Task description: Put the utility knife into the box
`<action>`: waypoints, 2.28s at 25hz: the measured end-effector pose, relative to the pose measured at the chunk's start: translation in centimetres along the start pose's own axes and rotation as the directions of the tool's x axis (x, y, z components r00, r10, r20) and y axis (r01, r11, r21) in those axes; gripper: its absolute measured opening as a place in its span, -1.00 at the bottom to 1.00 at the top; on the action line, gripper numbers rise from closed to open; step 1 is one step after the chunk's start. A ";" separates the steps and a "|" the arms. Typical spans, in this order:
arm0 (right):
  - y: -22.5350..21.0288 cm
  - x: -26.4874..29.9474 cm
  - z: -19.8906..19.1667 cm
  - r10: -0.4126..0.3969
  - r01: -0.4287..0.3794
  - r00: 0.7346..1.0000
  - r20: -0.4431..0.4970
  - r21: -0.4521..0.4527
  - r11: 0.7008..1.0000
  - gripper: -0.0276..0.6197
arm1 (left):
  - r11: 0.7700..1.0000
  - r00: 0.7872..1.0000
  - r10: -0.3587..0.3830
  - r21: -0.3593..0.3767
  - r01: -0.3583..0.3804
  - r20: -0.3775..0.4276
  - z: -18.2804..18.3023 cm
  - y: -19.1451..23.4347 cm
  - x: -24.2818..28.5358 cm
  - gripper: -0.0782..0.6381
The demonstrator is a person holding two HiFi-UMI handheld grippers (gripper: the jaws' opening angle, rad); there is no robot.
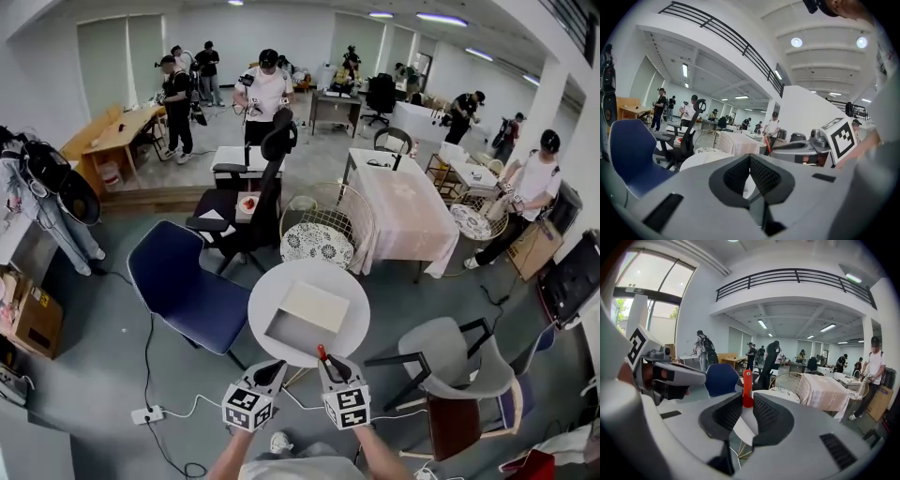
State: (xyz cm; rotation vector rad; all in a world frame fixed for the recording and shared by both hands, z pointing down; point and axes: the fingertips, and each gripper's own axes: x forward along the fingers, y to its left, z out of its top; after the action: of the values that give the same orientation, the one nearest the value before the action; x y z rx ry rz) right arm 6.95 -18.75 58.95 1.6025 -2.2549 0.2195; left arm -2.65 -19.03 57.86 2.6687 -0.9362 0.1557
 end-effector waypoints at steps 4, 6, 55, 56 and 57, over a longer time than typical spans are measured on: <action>0.2 1.0 -0.6 0.013 -0.013 1.000 -0.025 0.005 1.000 -0.67 | 1.000 1.000 0.007 -0.015 -0.007 -0.018 -0.6 1.0 0.2 -0.75; 0.2 1.4 -0.7 0.017 -0.017 0.999 -0.028 0.008 1.000 -0.67 | 1.000 1.000 0.009 -0.023 -0.010 -0.026 -0.9 1.3 0.4 -0.75; -8.3 18.8 -2.1 0.128 -0.115 0.983 -0.134 0.101 0.988 -0.67 | 0.986 0.982 0.101 -0.112 -0.120 -0.161 -1.5 13.5 14.4 -0.75; -8.1 18.7 -2.6 0.130 -0.115 0.981 -0.144 0.107 0.988 -0.67 | 0.986 0.981 0.098 -0.121 -0.119 -0.169 -2.0 13.4 14.4 -0.75; -8.0 18.5 -3.1 0.131 -0.114 0.979 -0.155 0.114 0.987 -0.67 | 0.985 0.980 0.093 -0.130 -0.117 -0.178 -2.5 13.3 14.3 -0.75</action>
State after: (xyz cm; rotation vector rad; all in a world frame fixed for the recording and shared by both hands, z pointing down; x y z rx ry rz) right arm 9.68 -36.72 68.22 1.4390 -2.2501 0.4906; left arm 0.21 -36.50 66.46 2.4347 -0.9948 0.3257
